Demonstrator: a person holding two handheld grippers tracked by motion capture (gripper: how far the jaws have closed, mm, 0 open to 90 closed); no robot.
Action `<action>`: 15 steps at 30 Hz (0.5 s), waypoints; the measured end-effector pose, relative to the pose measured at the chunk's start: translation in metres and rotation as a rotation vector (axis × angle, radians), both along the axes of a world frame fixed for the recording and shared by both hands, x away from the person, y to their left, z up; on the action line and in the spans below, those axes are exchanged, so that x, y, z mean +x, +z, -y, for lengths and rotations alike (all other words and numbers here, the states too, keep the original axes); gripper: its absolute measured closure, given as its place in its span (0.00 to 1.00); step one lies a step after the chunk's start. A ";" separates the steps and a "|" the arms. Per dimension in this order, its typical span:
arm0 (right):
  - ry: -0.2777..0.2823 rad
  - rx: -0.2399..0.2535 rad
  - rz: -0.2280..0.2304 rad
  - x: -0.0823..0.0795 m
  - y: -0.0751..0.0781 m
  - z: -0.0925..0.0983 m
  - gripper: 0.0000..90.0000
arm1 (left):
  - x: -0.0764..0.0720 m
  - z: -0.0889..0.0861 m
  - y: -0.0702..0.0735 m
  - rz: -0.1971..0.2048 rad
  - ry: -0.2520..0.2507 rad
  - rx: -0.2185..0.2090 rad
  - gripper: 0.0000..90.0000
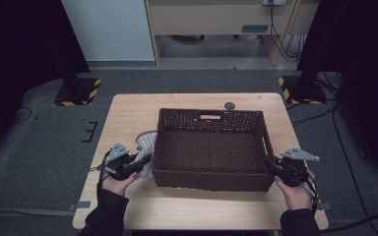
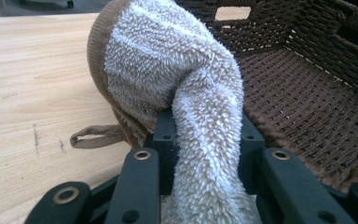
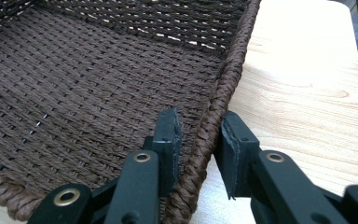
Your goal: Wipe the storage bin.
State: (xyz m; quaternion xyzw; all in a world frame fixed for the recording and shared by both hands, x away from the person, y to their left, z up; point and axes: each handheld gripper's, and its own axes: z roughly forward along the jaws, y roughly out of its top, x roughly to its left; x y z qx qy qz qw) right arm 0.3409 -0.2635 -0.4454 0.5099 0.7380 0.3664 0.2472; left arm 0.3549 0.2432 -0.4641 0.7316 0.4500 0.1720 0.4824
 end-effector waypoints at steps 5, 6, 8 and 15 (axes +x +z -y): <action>0.008 0.004 -0.006 -0.001 -0.002 0.001 0.78 | -0.004 0.003 -0.015 -0.041 -0.004 0.032 0.75; 0.009 0.006 -0.008 -0.001 -0.002 0.001 0.78 | -0.004 0.003 -0.017 -0.049 -0.006 0.037 0.75; 0.012 0.007 -0.009 0.000 -0.003 0.001 0.78 | -0.003 0.003 -0.021 -0.064 -0.010 0.043 0.75; 0.013 0.018 -0.008 0.000 -0.005 0.001 0.78 | 0.000 0.005 -0.037 -0.118 -0.010 0.084 0.75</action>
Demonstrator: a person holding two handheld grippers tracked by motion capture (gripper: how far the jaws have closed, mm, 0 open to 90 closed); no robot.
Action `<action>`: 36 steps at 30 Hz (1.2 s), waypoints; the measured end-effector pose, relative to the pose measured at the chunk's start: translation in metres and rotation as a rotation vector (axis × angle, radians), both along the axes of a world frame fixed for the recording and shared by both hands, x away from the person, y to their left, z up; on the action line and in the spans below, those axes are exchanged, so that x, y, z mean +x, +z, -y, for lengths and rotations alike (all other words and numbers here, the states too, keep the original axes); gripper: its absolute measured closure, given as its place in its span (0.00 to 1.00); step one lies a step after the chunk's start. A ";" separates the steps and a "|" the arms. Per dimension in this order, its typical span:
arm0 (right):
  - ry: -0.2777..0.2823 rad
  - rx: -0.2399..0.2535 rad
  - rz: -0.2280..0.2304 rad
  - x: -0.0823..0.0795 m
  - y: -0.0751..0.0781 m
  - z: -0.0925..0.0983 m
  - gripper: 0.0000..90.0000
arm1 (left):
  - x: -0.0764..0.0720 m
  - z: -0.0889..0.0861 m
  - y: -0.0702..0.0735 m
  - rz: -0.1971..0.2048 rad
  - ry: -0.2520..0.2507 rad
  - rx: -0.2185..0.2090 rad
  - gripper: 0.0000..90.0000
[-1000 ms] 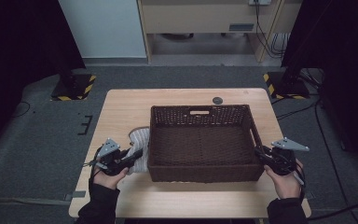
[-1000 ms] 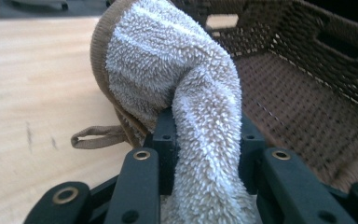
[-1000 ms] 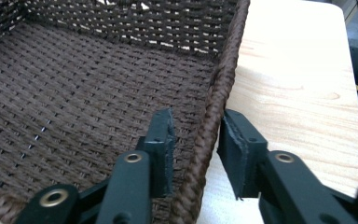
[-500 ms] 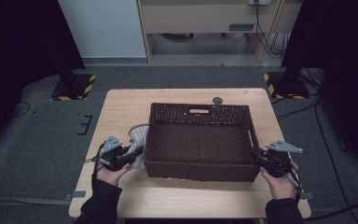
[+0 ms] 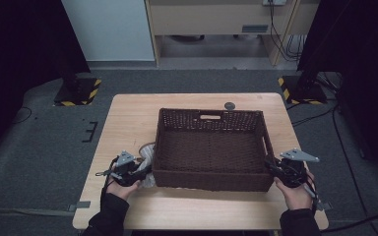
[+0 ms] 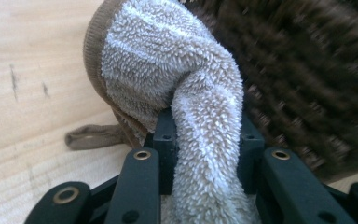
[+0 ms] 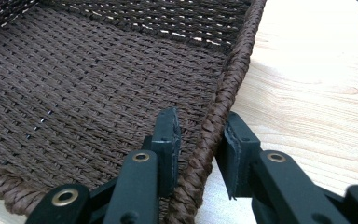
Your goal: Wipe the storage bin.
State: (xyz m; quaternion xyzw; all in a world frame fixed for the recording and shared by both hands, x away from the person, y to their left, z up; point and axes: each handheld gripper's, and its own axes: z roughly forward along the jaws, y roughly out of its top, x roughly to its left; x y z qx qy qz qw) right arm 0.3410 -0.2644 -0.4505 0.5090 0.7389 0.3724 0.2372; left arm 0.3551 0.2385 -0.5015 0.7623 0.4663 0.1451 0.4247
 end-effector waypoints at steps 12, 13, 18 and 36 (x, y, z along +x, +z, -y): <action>-0.001 0.008 0.013 -0.002 0.002 0.003 0.72 | -0.020 -0.018 0.048 0.128 0.019 -0.144 0.75; -0.002 0.012 0.013 -0.003 0.002 0.003 0.71 | -0.023 -0.020 0.052 0.142 0.015 -0.155 0.75; 0.004 0.010 0.032 -0.005 0.006 0.003 0.71 | -0.032 -0.017 0.059 0.151 -0.008 -0.164 0.75; 0.011 0.008 0.023 -0.007 0.004 0.003 0.76 | -0.024 -0.003 0.010 0.010 -0.029 0.001 0.75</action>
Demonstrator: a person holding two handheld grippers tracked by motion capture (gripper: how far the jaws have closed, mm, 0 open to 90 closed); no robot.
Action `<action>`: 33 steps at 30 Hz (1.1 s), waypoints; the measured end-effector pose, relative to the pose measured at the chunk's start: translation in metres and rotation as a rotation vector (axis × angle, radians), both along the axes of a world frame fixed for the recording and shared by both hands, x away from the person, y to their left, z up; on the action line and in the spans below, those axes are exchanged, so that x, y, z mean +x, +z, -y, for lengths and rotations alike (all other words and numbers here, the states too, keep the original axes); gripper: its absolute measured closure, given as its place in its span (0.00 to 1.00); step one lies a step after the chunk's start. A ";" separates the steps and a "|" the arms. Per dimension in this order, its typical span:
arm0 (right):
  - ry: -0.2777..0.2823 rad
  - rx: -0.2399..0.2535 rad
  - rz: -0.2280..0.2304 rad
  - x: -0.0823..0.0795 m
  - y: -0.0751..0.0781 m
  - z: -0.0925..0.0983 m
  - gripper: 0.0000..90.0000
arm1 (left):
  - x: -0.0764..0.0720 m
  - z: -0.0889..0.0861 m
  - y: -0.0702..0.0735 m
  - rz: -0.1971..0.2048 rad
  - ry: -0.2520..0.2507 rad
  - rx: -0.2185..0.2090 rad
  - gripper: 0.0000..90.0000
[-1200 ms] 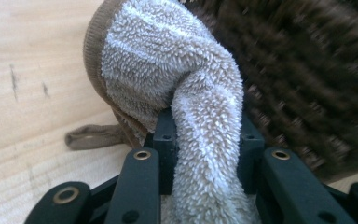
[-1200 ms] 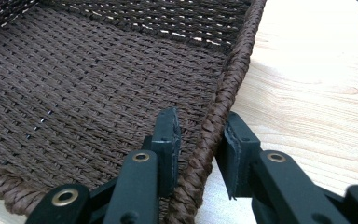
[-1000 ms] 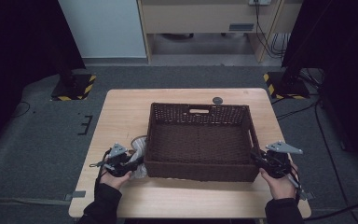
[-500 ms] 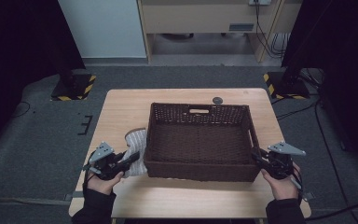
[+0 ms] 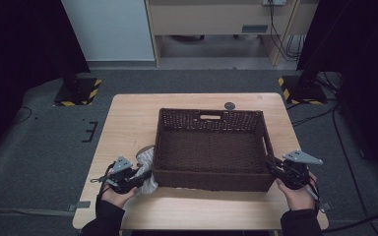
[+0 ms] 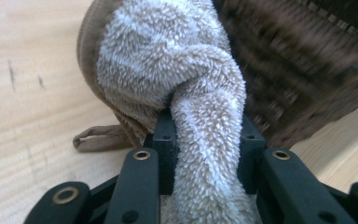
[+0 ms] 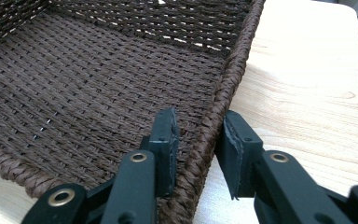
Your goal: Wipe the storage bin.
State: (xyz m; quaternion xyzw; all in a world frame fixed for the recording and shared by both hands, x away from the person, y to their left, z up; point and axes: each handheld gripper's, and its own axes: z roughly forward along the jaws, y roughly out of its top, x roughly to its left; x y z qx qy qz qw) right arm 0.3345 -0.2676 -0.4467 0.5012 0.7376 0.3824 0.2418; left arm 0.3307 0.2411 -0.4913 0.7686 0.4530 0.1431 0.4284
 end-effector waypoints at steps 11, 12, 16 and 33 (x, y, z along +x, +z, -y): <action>-0.003 0.005 0.000 0.000 -0.001 0.000 0.76 | -0.007 -0.010 0.014 0.027 0.027 -0.045 0.75; -0.002 0.004 0.002 0.000 -0.001 0.000 0.76 | -0.009 -0.012 0.020 0.042 0.030 -0.065 0.75; -0.002 0.004 0.001 0.000 -0.001 0.000 0.76 | -0.020 -0.017 0.040 0.098 0.030 -0.132 0.75; -0.002 0.003 0.000 0.000 -0.001 0.000 0.76 | -0.028 0.000 0.015 0.041 0.031 -0.043 0.75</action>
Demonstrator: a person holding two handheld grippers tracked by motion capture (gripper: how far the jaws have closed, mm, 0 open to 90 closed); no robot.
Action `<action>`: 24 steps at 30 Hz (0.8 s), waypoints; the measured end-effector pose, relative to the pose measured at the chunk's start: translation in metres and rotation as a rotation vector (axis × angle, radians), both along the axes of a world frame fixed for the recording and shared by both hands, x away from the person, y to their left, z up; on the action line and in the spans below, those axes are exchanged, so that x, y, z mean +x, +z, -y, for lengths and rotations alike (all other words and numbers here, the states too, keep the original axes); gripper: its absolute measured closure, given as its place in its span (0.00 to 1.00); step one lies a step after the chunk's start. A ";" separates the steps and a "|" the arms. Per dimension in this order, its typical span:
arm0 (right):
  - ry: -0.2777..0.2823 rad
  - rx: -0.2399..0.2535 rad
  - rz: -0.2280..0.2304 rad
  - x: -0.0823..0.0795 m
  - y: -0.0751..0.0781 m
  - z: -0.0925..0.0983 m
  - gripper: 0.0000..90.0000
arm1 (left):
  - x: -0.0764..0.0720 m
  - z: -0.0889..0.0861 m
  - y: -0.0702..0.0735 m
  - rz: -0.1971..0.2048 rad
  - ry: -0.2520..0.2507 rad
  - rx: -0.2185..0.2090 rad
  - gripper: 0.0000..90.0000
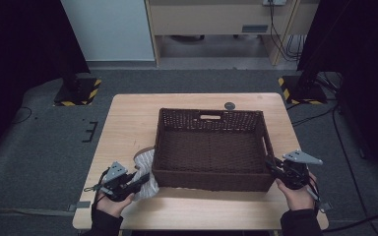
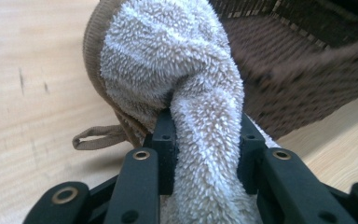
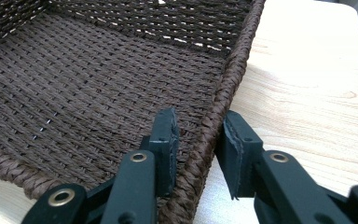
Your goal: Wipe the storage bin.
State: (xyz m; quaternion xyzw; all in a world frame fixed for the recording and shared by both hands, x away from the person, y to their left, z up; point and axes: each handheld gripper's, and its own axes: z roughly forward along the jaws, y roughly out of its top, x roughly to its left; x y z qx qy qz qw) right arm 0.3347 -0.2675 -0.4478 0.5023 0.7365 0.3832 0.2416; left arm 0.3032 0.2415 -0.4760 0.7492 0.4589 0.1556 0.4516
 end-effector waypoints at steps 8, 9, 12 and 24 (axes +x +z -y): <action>0.000 0.001 0.001 0.000 0.000 0.000 0.76 | 0.004 0.006 -0.020 -0.082 -0.001 0.077 0.75; 0.000 0.001 0.001 0.000 0.000 0.000 0.76 | 0.004 0.007 -0.023 -0.091 -0.004 0.091 0.75; 0.000 0.001 0.001 0.000 0.000 0.000 0.76 | 0.005 0.007 -0.024 -0.094 -0.005 0.093 0.75; 0.001 0.002 -0.001 0.000 0.000 0.000 0.76 | -0.014 -0.007 0.034 0.063 0.029 -0.070 0.74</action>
